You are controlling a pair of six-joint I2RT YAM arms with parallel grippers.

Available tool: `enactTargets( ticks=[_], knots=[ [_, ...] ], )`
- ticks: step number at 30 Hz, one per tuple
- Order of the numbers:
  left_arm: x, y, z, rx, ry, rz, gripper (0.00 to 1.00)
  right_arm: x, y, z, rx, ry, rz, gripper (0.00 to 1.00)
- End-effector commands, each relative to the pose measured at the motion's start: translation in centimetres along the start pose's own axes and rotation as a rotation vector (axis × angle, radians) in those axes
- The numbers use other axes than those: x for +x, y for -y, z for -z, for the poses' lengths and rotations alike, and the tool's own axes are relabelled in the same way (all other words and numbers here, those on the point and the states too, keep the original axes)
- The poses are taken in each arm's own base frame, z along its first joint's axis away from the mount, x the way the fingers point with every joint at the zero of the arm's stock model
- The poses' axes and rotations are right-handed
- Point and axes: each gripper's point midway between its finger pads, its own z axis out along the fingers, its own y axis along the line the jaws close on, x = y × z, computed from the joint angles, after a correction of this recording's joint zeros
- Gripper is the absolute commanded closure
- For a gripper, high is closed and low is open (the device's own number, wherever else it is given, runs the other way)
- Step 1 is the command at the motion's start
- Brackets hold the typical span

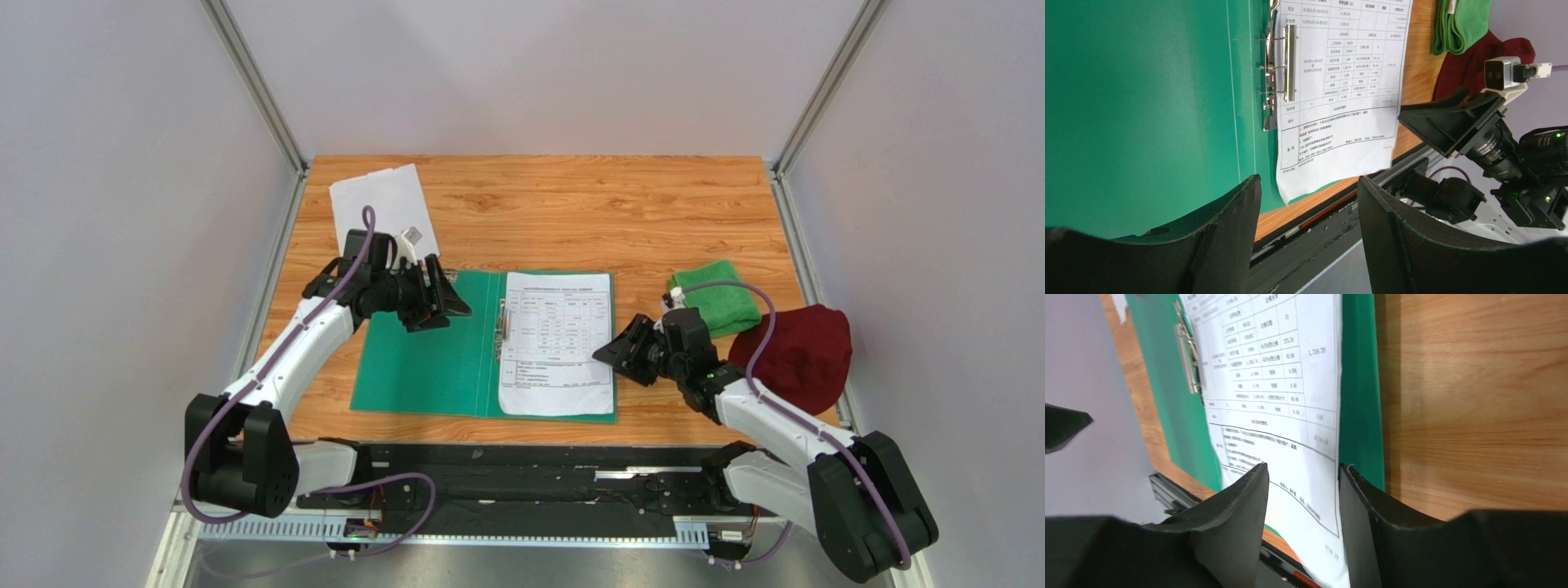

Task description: Put the files into the folder

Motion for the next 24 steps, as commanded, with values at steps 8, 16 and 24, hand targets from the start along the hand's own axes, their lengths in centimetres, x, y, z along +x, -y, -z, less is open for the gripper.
enactTargets(
  ticks=[8,16,24],
  knots=[
    [-3.0,1.5,-2.1,-0.024,0.040,-0.081,0.33,-5.7,-0.3,4.2,0.249,0.109,0.409,0.17],
    [-3.1,-0.1,-7.1,-0.039,-0.001,-0.032,0.43,-8.7,-12.8,-4.9,-0.026,-0.036,0.558,0.21],
    [-6.7,1.4,-10.7,0.031,-0.002,-0.021,0.41,-6.7,-14.9,-13.2,-0.137,-0.215,0.425,0.83]
  ],
)
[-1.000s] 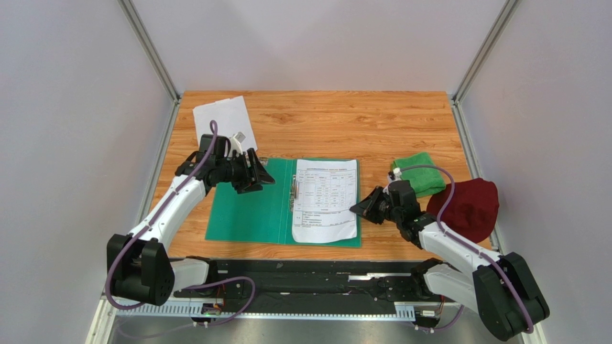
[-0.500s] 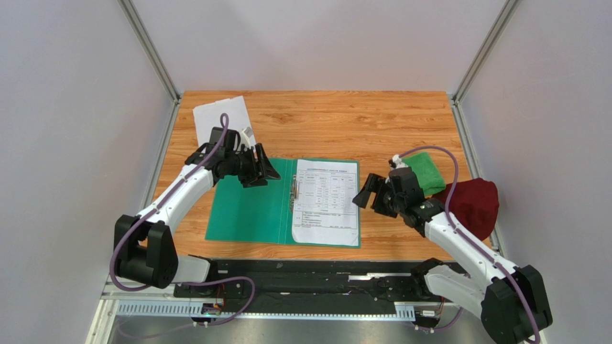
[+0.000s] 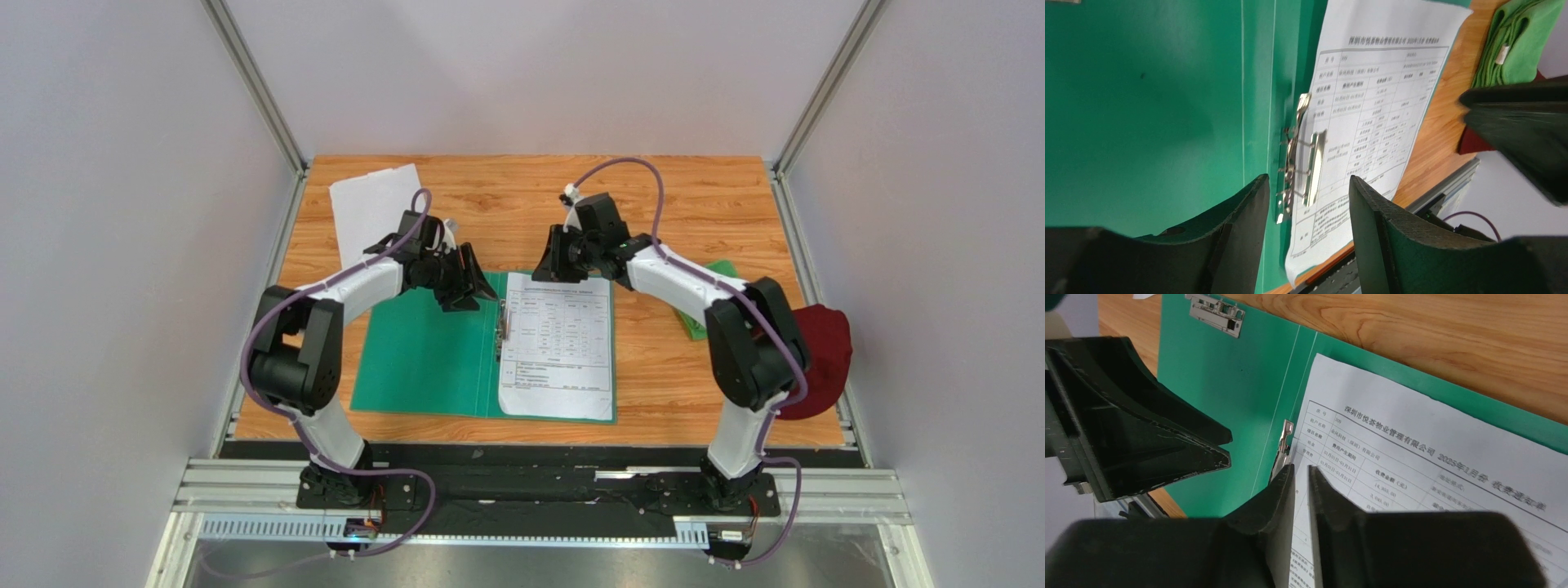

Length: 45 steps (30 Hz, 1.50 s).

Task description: Put the files into the folder

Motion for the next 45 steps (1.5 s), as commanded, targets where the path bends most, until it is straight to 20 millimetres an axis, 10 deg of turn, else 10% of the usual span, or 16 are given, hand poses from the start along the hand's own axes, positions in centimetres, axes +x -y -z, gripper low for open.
enactTargets(
  ticks=[1,12,30,45],
  knots=[
    [-4.1,3.4,-0.8,0.107,0.073,-0.046,0.42,0.4,-2.3,-2.8,-0.133,-0.062,-0.055,0.90],
    [-5.0,3.5,-2.7,0.109,0.021,-0.051,0.47,5.5,-0.3,-5.6,-0.043,-0.139,-0.049,1.00],
    [-4.2,3.1,-3.9,0.083,-0.050,-0.095,0.58,8.2,3.6,-8.4,0.052,-0.147,-0.088,1.00],
    [-3.9,1.6,-5.2,-0.036,-0.076,-0.148,0.44,9.4,4.9,-8.9,0.069,-0.168,-0.107,1.00]
  ],
)
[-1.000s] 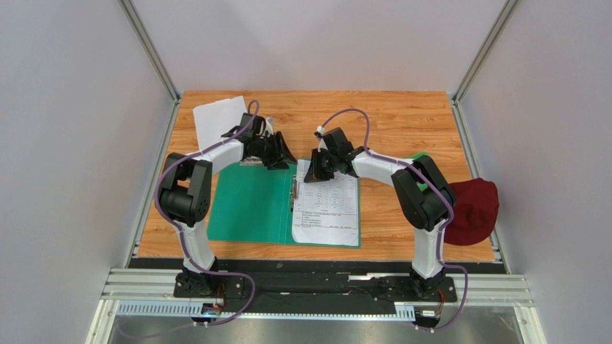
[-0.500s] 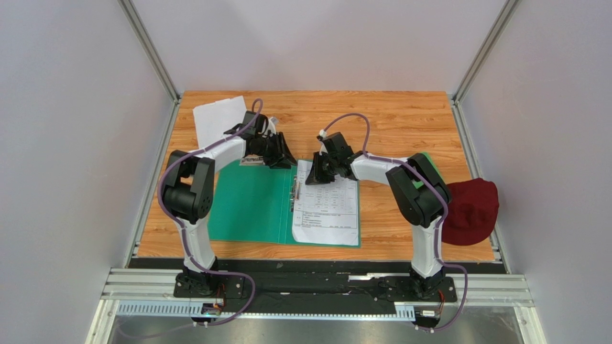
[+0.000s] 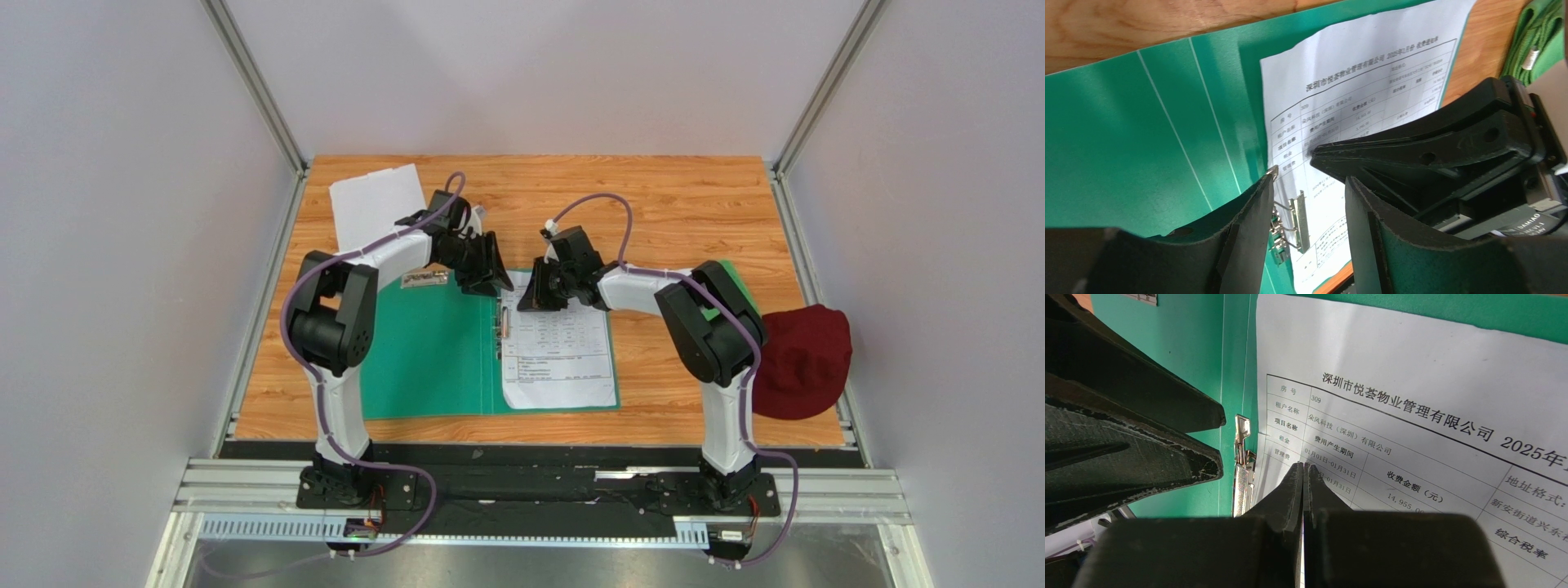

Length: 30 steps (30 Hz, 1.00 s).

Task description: Put the files into the folder

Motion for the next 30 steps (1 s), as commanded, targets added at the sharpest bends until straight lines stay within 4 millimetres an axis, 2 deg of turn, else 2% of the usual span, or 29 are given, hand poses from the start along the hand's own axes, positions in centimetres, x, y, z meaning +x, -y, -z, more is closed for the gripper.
enactTargets(
  ticks=[1,5,11,14,22,30],
  knots=[
    [-1.0,-0.2,0.0,-0.037,0.027,-0.052,0.43,2.0,3.4,-0.8,0.094,-0.041,-0.021,1.00],
    [-0.9,0.3,-1.0,0.018,0.004,-0.040,0.41,1.9,3.4,-0.6,0.091,-0.039,-0.023,1.00],
    [-0.9,0.6,-1.5,0.039,-0.002,-0.026,0.41,1.9,3.3,-0.6,0.081,-0.044,-0.030,1.00],
    [-1.2,1.3,-1.3,0.066,0.011,-0.031,0.41,2.0,3.3,-0.7,0.080,-0.047,-0.032,1.00],
    [-0.2,2.6,-0.8,0.153,0.003,-0.006,0.43,1.8,3.1,-0.6,0.080,-0.042,-0.029,1.00],
    [-0.2,3.7,-0.2,0.203,0.007,0.000,0.46,1.6,3.0,-0.7,0.079,-0.044,-0.031,1.00]
  ],
)
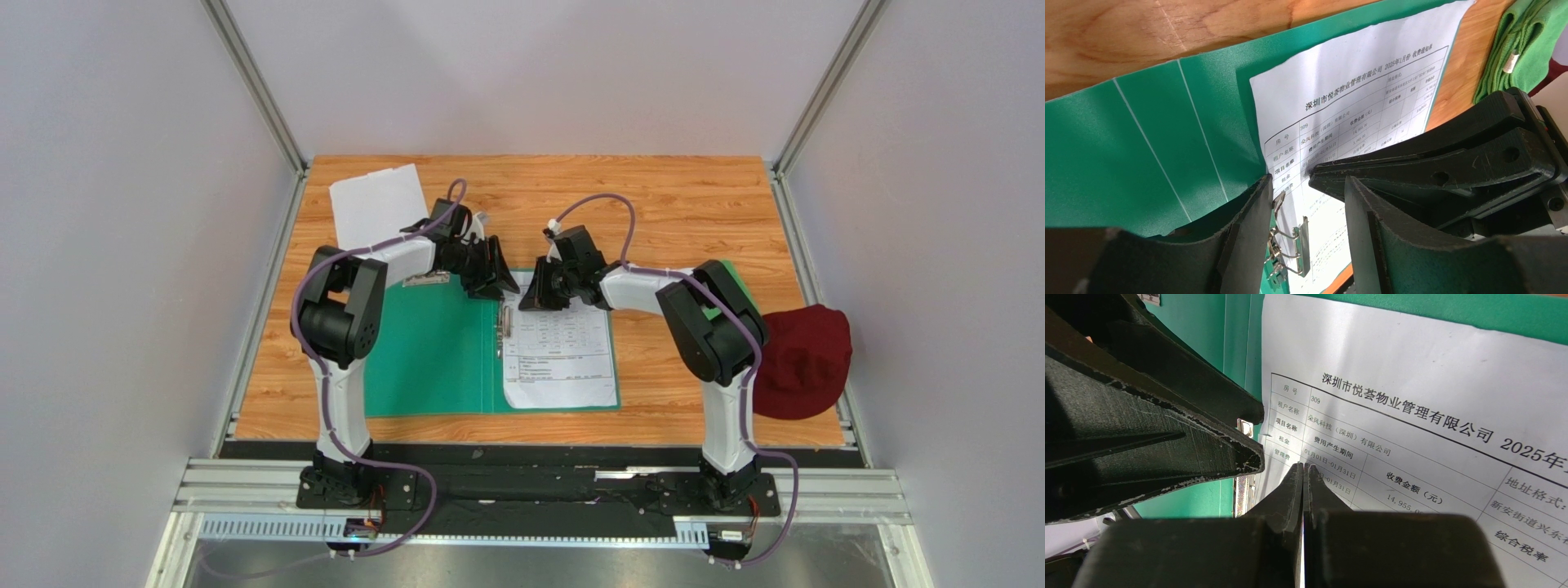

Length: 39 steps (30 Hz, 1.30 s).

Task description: Put the files into the folder

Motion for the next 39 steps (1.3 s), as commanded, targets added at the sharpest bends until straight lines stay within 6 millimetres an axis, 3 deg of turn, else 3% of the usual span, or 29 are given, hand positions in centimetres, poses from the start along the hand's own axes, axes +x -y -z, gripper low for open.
enactTargets(
  ticks=[1,4,6,7,16,20,24,25,28,30,31,33,34,35,36,37,39],
  knots=[
    [-0.2,4.2,1.8,0.135,0.024,-0.039,0.47,1.7,2.9,-0.8,0.092,-0.045,-0.018,1.00],
    [-0.1,4.7,2.4,0.153,0.041,-0.043,0.50,1.8,3.0,-0.8,0.096,-0.048,-0.018,1.00],
    [0.2,4.8,2.8,0.155,0.048,-0.044,0.61,1.7,2.9,-0.8,0.096,-0.048,-0.018,1.00],
    [0.2,4.8,2.9,0.156,0.055,-0.046,0.62,1.8,3.0,-0.8,0.098,-0.050,-0.019,1.00],
    [2.2,5.5,4.1,0.215,0.044,-0.047,0.57,1.7,3.0,-0.8,0.106,-0.053,-0.024,1.00],
    [5.0,5.3,4.7,0.246,0.007,-0.040,0.56,1.7,3.0,-0.8,0.105,-0.061,-0.023,1.00],
    [6.8,6.2,7.1,0.245,0.030,-0.092,0.50,1.2,2.2,-0.6,0.089,-0.057,-0.012,1.00],
    [7.5,6.2,8.5,0.209,0.036,-0.109,0.47,1.1,2.1,-0.5,0.091,-0.062,-0.011,1.00],
    [6.3,4.7,11.5,0.024,0.169,-0.092,0.42,0.2,1.0,0.0,0.075,-0.057,0.006,1.00],
    [4.9,2.6,12.9,-0.088,0.243,-0.013,0.37,0.0,0.1,0.4,0.066,-0.067,0.012,0.99],
    [4.1,2.4,13.1,-0.096,0.258,0.019,0.37,-0.8,-0.6,0.6,0.060,-0.055,0.014,0.96],
    [3.6,1.0,12.2,-0.128,0.217,0.090,0.40,-1.5,-2.2,1.6,0.053,-0.065,0.011,0.90],
    [2.6,1.4,12.2,-0.124,0.213,0.101,0.42,-3.5,-4.1,2.4,0.041,-0.029,0.025,0.84],
    [2.4,0.9,11.8,-0.139,0.197,0.133,0.44,-4.2,-4.9,3.1,0.053,-0.023,0.022,0.78],
    [2.2,0.7,10.8,-0.127,0.169,0.180,0.47,-3.7,-4.9,4.0,0.096,-0.058,-0.024,0.74],
    [1.8,1.1,10.5,-0.104,0.166,0.191,0.48,-5.1,-6.2,4.9,0.098,-0.029,-0.041,0.66],
    [1.1,1.0,10.0,-0.105,0.181,0.233,0.49,-5.3,-7.9,6.4,0.079,-0.019,-0.114,0.59]
  ],
)
